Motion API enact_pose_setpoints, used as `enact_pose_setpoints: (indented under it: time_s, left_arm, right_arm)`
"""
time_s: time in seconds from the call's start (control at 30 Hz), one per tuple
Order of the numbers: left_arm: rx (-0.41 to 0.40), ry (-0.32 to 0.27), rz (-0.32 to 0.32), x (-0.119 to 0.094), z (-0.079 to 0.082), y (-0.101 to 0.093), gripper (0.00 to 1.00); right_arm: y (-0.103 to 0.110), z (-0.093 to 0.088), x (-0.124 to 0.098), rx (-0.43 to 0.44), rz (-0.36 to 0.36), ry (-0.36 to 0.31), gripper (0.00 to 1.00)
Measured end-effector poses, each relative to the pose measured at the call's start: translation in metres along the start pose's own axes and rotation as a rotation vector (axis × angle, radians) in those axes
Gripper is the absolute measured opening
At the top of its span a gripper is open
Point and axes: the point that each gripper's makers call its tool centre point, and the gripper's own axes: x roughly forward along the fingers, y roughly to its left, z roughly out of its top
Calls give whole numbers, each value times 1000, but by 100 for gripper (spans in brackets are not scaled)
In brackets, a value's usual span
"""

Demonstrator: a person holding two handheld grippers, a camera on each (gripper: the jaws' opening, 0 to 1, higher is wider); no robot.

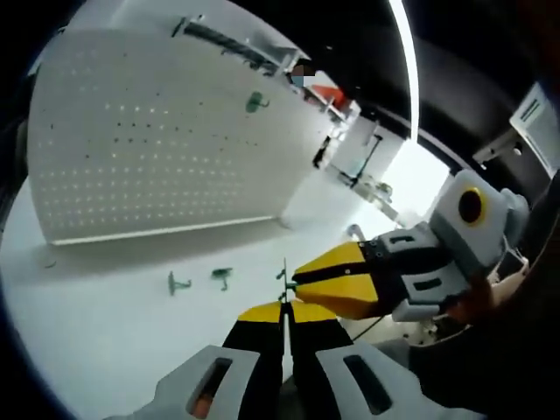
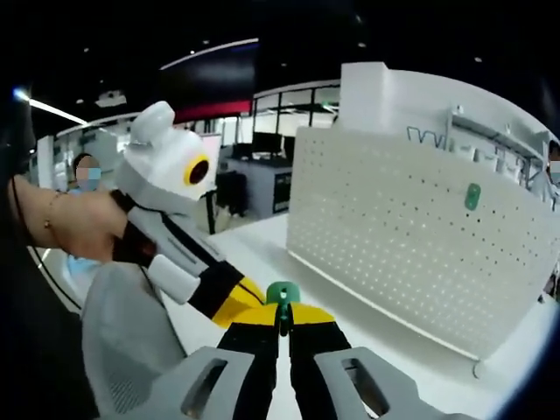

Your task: Insert the hook assembly into the mounting plate slot until the hook locks in place.

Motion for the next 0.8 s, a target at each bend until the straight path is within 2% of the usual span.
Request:
enact_pose_setpoints:
  time_s: [0.17, 0.33, 0.47, 0.73, 0.8]
  left_arm:
    - [15, 7, 13, 0, -3, 1, 1]
    - [135, 29, 26, -1, -6, -1, 2]
    - [169, 25, 21, -1, -6, -2, 2]
    - [222, 25, 19, -3, -6, -1, 3]
    - [257, 19, 14, -5, -5, -1, 3]
  right_arm:
    - [2, -3, 1, 23, 11, 0, 0]
    - [3, -5, 0, 57, 26, 3, 0]
    - [0, -7, 0, 133, 40, 3, 0]
    - [2, -7, 1, 143, 49, 4, 0]
    - [2, -6, 1, 143, 48, 0, 0]
